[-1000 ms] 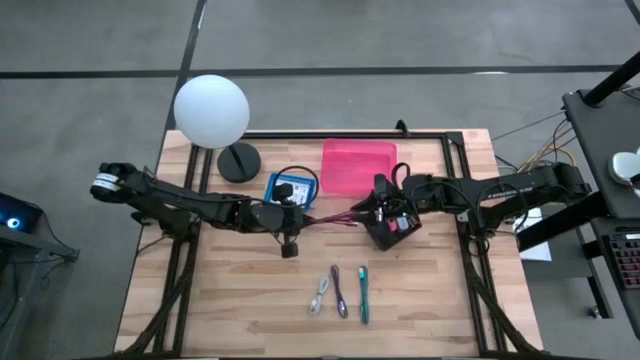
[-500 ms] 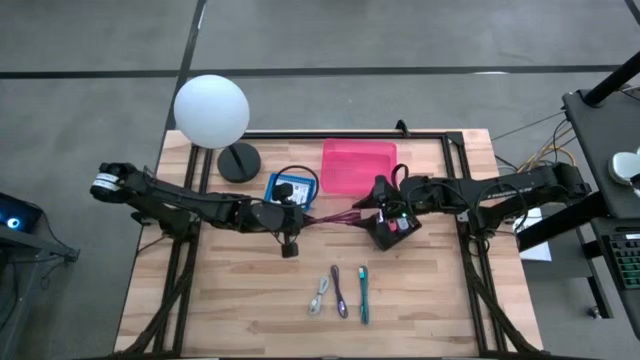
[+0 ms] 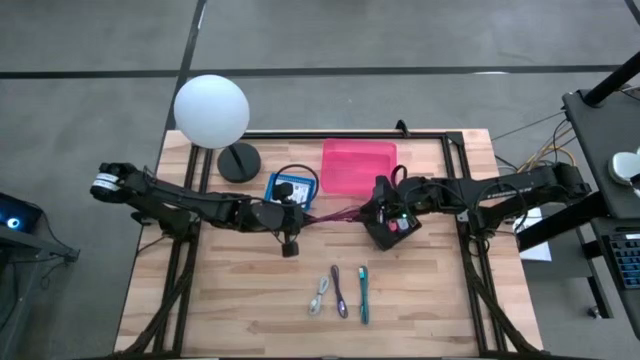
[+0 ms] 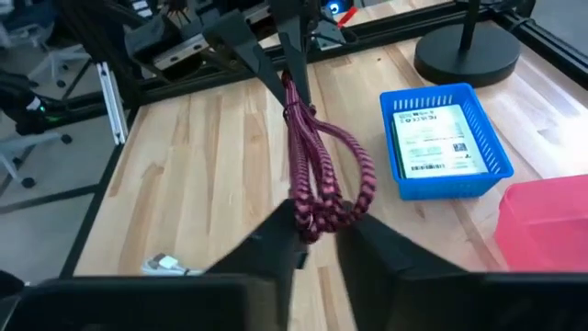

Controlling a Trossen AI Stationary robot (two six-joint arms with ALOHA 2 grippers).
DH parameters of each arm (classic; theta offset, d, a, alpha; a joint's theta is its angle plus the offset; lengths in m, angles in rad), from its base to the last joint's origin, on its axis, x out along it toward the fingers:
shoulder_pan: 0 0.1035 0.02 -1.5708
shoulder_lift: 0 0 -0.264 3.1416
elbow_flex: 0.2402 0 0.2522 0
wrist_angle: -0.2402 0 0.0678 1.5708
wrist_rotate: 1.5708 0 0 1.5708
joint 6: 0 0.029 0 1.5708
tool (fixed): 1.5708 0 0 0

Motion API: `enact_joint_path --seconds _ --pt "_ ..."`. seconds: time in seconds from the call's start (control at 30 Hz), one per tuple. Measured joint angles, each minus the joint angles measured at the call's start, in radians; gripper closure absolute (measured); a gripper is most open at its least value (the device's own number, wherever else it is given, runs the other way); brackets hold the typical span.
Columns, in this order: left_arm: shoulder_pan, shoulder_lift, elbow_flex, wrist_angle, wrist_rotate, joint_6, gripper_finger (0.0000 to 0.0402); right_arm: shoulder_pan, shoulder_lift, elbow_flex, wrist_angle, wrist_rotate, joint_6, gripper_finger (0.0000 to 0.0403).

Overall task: Pick and place items into bin
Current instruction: Put the pink charger cable into the pink bin

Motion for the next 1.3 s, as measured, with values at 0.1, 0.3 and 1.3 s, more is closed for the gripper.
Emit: enact_joint_path --seconds 0.1,0.3,1.3 --pt "0.000 0.000 -0.002 0.001 0.000 0.000 0.0393 0.000 -0.001 0.000 0.009 0.000 0.002 0.0377" --pt "0.000 0.000 -0.003 0.001 0.002 0.000 0.0393 0.000 -0.001 0.000 0.022 -0.002 0.005 0.0393" --pt "0.001 0.000 -0.005 0.014 0.005 0.001 0.0393 -0.001 -0.002 0.000 0.088 -0.024 0.047 0.0214"
